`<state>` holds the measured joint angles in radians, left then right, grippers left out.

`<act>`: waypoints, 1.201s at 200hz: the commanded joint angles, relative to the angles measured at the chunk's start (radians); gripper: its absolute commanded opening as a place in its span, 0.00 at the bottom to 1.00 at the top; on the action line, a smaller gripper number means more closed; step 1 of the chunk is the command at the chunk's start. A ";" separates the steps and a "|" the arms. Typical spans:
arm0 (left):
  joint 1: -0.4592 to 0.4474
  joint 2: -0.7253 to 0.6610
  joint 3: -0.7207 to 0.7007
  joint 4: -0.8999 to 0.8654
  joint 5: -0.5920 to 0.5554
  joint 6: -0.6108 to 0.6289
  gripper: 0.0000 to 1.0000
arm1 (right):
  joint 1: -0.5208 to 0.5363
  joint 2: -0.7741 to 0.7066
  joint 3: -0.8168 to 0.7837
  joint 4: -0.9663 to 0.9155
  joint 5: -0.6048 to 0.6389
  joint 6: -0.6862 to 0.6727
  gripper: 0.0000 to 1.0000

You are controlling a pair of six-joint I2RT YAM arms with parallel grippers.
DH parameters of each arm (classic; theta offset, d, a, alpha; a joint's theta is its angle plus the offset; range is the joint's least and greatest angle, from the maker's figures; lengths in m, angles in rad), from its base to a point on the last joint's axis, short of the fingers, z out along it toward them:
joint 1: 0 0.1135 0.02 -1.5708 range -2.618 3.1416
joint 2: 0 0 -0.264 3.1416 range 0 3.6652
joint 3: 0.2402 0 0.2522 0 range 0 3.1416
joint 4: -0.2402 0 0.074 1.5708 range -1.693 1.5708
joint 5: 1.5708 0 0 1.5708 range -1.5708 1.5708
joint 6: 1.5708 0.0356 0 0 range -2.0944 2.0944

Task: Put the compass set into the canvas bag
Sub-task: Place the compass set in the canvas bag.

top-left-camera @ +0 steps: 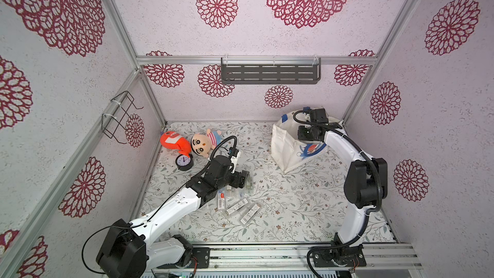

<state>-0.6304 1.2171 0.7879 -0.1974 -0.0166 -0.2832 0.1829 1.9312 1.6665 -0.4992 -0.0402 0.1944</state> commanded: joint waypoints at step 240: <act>0.006 0.017 0.001 -0.067 -0.104 -0.028 0.86 | -0.010 0.112 0.154 -0.182 -0.031 -0.021 0.46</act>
<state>-0.6300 1.2308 0.7856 -0.2394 -0.1059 -0.3065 0.1783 2.0758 1.8278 -0.6437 -0.0769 0.1764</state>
